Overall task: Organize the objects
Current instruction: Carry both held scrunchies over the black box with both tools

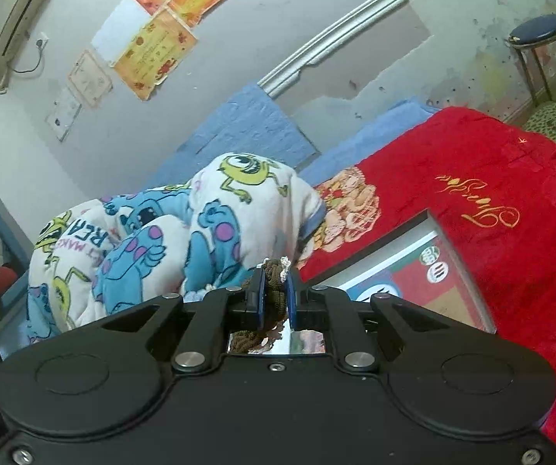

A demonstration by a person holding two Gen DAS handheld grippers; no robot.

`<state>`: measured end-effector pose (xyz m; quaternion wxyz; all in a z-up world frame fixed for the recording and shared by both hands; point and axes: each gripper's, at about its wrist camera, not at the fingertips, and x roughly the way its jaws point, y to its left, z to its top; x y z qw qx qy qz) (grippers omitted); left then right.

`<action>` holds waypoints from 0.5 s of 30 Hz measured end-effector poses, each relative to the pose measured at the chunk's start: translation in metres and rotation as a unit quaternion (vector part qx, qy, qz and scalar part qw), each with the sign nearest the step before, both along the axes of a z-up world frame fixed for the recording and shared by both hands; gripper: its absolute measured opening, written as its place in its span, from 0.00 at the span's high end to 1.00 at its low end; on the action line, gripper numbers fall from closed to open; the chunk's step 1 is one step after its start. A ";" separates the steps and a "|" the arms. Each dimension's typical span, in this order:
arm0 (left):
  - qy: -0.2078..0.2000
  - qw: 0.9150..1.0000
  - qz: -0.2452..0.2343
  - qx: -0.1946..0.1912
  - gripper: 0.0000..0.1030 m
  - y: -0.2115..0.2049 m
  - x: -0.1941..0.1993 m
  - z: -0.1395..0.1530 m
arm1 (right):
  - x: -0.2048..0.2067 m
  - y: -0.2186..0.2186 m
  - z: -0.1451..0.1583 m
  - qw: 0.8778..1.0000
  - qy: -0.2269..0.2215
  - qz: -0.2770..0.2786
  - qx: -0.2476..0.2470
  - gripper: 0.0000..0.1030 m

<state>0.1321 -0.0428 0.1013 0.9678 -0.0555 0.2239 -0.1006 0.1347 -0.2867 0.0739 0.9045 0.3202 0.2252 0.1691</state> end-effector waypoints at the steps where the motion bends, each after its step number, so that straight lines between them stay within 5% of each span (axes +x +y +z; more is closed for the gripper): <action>1: -0.004 1.000 -0.004 -0.002 0.87 -0.002 0.004 -0.001 | 0.004 -0.003 -0.002 1.000 0.002 -0.005 -0.001 0.89; 8: -0.002 1.000 0.005 -0.006 0.87 -0.004 0.032 -0.041 | 0.027 -0.023 -0.029 0.998 0.038 -0.040 0.015 0.89; 15: 0.031 0.998 0.005 -0.055 0.86 0.005 0.052 -0.074 | 0.049 -0.018 -0.063 0.997 0.068 -0.044 0.005 0.89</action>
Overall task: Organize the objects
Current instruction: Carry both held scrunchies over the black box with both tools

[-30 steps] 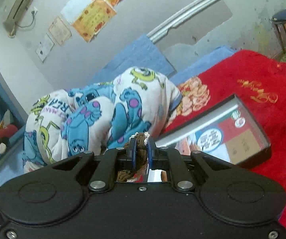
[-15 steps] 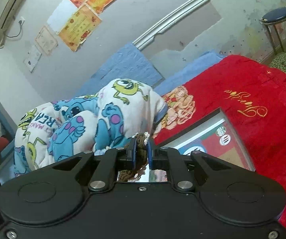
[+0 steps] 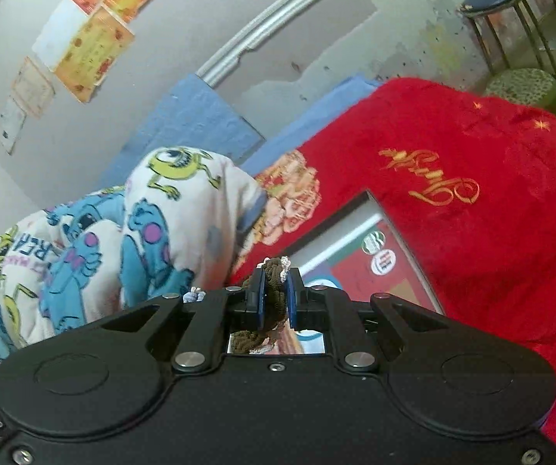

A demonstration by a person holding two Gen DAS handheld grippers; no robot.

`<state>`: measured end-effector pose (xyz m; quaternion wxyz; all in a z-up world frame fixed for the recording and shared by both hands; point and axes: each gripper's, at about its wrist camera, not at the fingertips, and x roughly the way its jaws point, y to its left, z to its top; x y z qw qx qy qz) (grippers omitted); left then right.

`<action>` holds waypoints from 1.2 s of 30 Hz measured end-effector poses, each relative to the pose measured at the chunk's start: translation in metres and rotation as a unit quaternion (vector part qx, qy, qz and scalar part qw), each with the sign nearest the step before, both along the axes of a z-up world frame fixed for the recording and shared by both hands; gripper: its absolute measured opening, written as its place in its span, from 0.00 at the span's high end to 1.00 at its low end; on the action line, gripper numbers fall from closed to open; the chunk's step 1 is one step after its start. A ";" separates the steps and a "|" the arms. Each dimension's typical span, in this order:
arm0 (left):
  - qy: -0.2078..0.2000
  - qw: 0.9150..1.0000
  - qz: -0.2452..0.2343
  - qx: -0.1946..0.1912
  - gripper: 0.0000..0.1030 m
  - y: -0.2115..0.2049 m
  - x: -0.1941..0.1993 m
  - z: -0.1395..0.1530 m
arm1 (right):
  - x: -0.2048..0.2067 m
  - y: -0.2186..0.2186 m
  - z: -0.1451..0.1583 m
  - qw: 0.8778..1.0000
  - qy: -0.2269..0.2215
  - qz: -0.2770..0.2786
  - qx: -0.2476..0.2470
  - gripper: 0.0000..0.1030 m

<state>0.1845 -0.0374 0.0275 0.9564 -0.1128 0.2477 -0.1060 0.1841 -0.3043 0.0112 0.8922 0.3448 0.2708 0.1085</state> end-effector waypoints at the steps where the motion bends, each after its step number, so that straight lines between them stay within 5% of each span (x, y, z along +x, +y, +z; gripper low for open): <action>1: 0.003 1.000 -0.003 -0.006 0.86 0.000 0.000 -0.004 | 0.003 0.001 -0.005 1.000 0.004 0.000 -0.002 0.89; 17: 0.040 0.999 -0.029 0.015 0.86 -0.023 0.008 -0.049 | 0.021 -0.005 -0.049 0.999 0.042 -0.021 0.012 0.89; 36: 0.042 0.998 -0.032 0.021 0.86 -0.023 0.010 -0.051 | 0.020 0.000 -0.059 0.998 0.060 -0.013 0.017 0.89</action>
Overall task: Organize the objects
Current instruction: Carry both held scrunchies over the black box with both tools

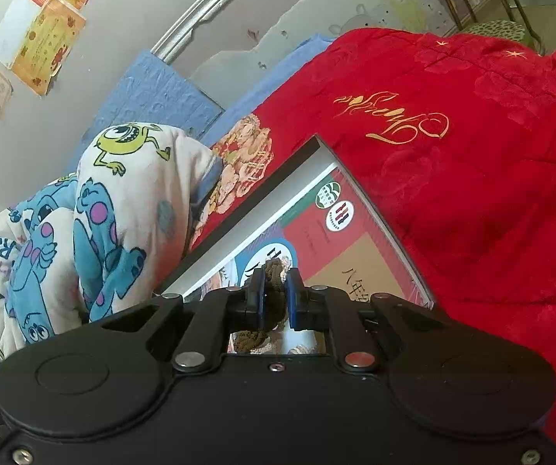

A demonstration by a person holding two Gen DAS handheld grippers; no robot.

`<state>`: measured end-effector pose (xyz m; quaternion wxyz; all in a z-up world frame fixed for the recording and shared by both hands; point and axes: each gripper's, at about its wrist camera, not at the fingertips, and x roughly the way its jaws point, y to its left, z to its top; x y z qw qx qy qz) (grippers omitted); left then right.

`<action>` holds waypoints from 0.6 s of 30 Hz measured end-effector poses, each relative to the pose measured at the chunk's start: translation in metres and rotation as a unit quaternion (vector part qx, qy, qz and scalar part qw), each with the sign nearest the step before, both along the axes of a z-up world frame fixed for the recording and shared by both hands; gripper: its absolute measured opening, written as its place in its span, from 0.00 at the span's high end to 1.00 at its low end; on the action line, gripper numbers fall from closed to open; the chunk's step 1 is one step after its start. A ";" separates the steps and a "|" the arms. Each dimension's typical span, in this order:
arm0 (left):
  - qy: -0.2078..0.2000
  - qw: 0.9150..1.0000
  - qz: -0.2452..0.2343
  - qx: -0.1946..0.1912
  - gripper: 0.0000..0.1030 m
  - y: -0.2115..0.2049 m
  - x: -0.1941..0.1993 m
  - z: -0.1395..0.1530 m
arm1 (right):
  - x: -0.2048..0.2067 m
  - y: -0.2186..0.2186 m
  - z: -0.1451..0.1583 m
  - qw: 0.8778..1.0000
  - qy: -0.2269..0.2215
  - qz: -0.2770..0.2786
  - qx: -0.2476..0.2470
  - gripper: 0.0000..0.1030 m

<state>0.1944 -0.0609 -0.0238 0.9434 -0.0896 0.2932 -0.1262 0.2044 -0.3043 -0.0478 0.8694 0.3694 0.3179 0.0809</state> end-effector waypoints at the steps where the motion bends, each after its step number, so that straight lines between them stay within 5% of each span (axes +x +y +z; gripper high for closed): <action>1: 0.000 1.000 0.001 0.000 0.86 0.000 0.000 0.000 | 0.000 0.001 0.000 1.000 0.000 0.001 -0.002 0.89; 18: 0.002 1.000 0.005 -0.007 0.86 0.005 0.000 -0.001 | 0.001 -0.001 -0.002 1.000 0.003 0.001 0.006 0.89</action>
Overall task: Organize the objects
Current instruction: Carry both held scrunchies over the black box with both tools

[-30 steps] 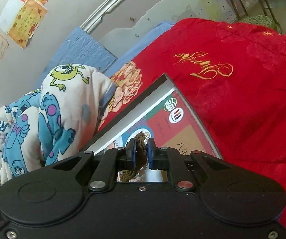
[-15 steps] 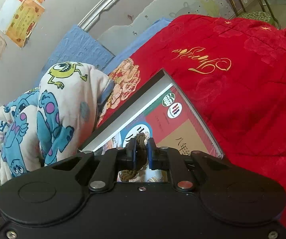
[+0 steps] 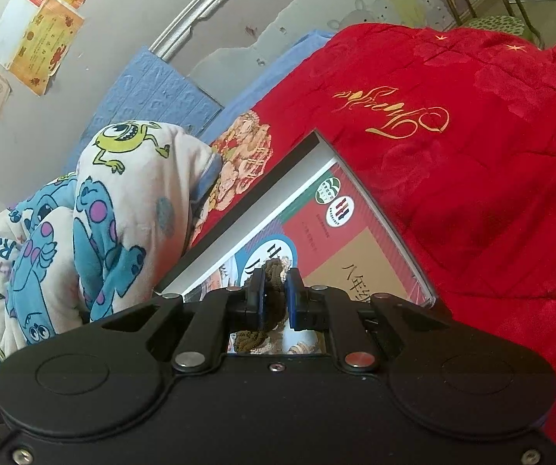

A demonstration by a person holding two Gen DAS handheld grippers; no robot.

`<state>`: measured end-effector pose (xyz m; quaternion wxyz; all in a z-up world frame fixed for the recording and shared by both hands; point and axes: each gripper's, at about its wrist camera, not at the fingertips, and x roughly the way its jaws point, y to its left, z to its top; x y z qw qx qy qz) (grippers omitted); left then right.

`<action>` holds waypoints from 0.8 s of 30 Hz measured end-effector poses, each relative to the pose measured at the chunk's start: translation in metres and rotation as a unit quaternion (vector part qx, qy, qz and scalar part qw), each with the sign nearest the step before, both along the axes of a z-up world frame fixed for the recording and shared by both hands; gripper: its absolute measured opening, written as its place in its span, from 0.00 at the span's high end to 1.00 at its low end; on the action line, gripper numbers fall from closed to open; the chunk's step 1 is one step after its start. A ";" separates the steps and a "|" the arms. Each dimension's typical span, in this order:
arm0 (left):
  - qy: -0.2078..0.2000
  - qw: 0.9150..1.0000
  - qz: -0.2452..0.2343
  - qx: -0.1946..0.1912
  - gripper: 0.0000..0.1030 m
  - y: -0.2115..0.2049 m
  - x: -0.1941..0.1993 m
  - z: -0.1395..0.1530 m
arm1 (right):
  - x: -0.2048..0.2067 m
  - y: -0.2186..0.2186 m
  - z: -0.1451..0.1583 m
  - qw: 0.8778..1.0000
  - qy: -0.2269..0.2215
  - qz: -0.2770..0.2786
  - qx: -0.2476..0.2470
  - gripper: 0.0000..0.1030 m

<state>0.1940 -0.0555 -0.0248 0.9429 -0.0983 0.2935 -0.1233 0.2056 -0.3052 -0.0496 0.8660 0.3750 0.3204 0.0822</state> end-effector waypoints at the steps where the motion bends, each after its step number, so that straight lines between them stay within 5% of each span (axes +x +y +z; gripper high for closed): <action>1: 0.000 1.000 0.000 0.000 0.86 0.000 0.000 0.000 | 0.000 0.000 0.000 1.000 0.000 0.000 -0.001 0.89; 24: 0.027 0.999 -0.014 0.020 0.84 -0.006 0.005 -0.021 | 0.006 0.006 -0.011 0.999 0.026 0.014 -0.012 0.89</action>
